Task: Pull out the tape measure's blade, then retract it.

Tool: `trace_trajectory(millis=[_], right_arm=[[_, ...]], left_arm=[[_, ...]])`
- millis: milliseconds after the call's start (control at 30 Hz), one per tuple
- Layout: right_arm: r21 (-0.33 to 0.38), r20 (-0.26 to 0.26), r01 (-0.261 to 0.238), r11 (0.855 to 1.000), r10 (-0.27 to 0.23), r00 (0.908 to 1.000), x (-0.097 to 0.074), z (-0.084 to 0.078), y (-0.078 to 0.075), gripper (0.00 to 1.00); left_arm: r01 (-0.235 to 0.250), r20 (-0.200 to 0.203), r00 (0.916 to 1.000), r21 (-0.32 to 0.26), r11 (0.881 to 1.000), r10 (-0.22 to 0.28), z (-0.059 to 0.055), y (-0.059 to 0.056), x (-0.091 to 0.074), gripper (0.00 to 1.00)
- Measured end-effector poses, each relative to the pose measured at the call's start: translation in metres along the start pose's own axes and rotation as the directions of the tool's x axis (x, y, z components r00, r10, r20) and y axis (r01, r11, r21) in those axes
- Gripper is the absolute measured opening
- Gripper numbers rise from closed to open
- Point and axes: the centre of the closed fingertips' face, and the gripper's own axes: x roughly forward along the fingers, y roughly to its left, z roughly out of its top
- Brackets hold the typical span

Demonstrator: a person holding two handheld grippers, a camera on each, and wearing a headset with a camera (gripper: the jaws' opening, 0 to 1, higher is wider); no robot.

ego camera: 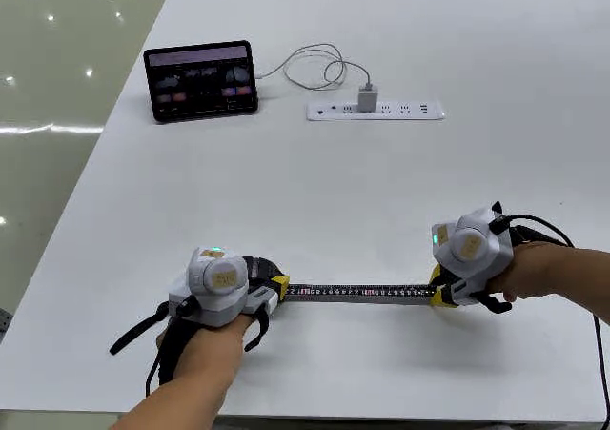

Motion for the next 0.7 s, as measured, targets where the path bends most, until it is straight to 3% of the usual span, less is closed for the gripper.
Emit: trace_trajectory(millis=[433,700], right_arm=[[0.039,0.037,-0.002,0.999,0.001,0.9993,0.002,0.006,0.000,0.10],[0.028,0.047,0.001,1.000,-0.003,0.9989,0.005,0.012,-0.002,0.10]], left_arm=[[0.004,0.003,1.0000,-0.001,1.000,-0.004,0.000,0.001,0.001,0.56],[0.007,0.003,1.0000,-0.005,1.000,-0.007,0.001,0.001,0.002,0.56]])
